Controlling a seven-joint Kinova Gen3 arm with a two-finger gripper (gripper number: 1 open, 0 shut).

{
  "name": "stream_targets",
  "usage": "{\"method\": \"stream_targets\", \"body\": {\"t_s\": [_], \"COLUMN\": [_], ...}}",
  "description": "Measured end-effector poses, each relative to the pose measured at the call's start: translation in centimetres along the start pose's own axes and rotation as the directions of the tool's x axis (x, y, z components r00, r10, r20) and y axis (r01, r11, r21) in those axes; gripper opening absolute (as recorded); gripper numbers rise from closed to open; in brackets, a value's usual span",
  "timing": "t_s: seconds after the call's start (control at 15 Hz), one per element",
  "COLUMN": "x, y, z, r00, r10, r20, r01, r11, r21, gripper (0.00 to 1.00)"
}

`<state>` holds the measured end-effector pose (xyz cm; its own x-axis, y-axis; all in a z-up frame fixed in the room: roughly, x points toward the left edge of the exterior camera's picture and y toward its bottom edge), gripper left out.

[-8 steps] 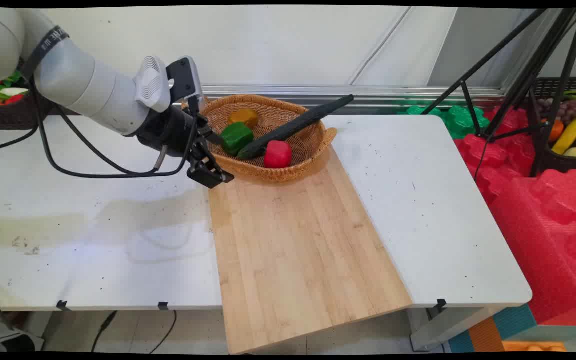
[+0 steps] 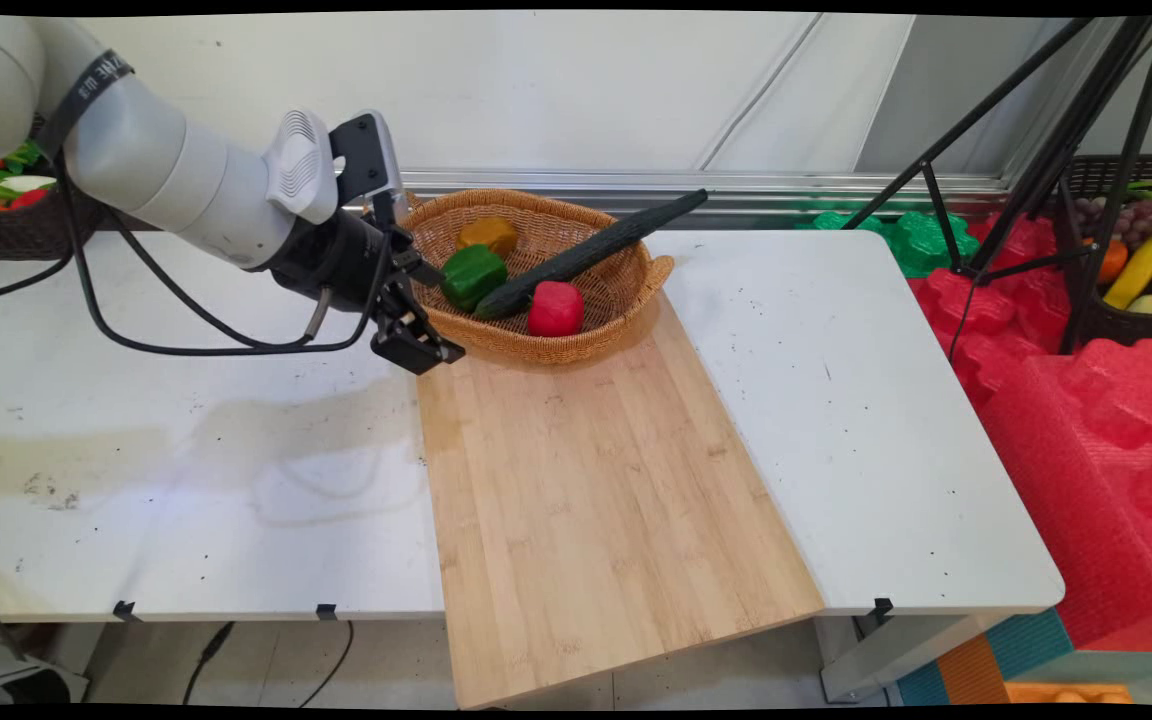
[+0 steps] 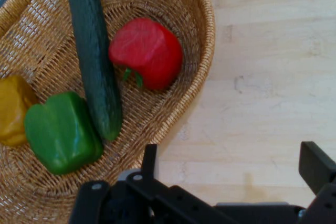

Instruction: Pick up the cucumber from the vegetable basket

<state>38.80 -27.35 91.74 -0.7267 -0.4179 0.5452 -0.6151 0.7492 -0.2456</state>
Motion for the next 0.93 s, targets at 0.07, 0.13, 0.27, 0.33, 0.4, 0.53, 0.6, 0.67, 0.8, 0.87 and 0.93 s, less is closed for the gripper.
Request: {"method": "stream_targets", "body": {"t_s": [0.07,0.13,0.27,0.33,0.4,0.53,0.6,0.67,0.8,0.87,0.93], "x": [0.0,0.0,-0.1,-0.1,0.0,0.2,0.4,0.6,1.2,1.4,1.7], "y": [0.0,0.0,0.0,0.0,-0.1,-0.3,-0.5,-0.8,-1.6,-2.0,-2.6], "z": [0.0,-0.1,-0.1,-0.1,-0.2,-0.4,-0.5,-0.7,-0.8,-0.7,-0.6], "r00": [1.0,1.0,1.0,1.0,1.0,1.0,1.0,1.0,0.998,0.997,0.996], "r10": [0.001,0.002,0.007,0.01,0.012,0.005,-0.002,-0.015,-0.042,-0.054,-0.069], "r20": [0.0,0.0,0.001,0.0,-0.002,-0.011,-0.017,-0.024,-0.041,-0.047,-0.056], "r01": [-0.001,-0.002,-0.007,-0.01,-0.012,-0.005,0.002,0.016,0.044,0.057,0.074], "r11": [1.0,1.0,1.0,1.0,1.0,1.0,1.0,0.999,0.997,0.995,0.993], "r21": [0.001,0.002,0.003,0.004,0.005,0.016,0.024,0.036,0.064,0.077,0.092], "gripper": [1.0,1.0,1.0,1.0,1.0,1.0,1.0,1.0,1.0,1.0,1.0]}}
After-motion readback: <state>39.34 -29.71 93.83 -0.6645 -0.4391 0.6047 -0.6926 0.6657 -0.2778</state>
